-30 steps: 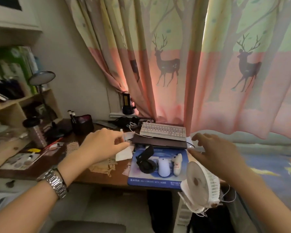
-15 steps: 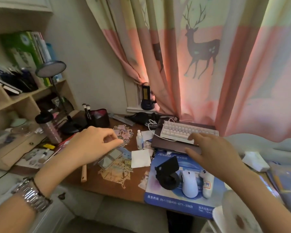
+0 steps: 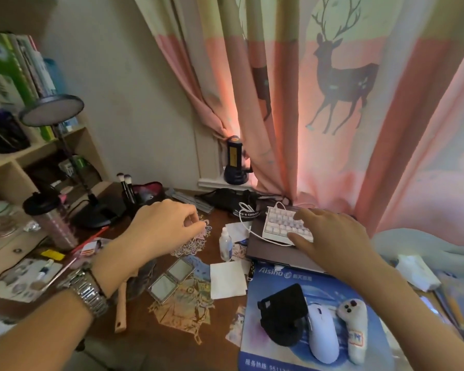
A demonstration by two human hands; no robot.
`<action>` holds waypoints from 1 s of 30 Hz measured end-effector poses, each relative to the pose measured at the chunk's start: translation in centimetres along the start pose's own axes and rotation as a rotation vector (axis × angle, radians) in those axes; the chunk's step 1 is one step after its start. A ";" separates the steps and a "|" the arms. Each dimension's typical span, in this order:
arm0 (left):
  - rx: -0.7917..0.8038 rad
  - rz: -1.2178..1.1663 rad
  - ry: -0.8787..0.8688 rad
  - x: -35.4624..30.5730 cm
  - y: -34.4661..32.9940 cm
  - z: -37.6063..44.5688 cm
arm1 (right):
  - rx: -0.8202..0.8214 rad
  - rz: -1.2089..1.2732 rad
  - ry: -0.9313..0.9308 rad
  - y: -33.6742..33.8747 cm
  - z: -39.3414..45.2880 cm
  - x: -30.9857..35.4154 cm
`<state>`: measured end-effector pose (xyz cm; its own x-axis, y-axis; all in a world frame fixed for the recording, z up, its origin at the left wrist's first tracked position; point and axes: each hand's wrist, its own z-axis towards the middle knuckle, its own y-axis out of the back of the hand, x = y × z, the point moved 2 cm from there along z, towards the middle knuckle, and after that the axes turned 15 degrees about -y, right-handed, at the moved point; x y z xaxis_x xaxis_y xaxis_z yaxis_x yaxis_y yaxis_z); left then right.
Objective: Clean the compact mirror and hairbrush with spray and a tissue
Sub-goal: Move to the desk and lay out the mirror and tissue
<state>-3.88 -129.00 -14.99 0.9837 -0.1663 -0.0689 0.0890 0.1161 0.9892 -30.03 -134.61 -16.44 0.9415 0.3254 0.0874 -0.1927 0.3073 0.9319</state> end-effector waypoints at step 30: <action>0.034 0.056 0.006 17.5 -4.8 2.8 | 0.066 0.036 0.127 -10.6 11.0 12.6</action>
<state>12.43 -135.19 -20.61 0.9879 -0.1545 -0.0139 0.0284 0.0920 0.9954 -13.11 -143.61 -21.39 0.8908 0.4472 0.0801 -0.2035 0.2353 0.9504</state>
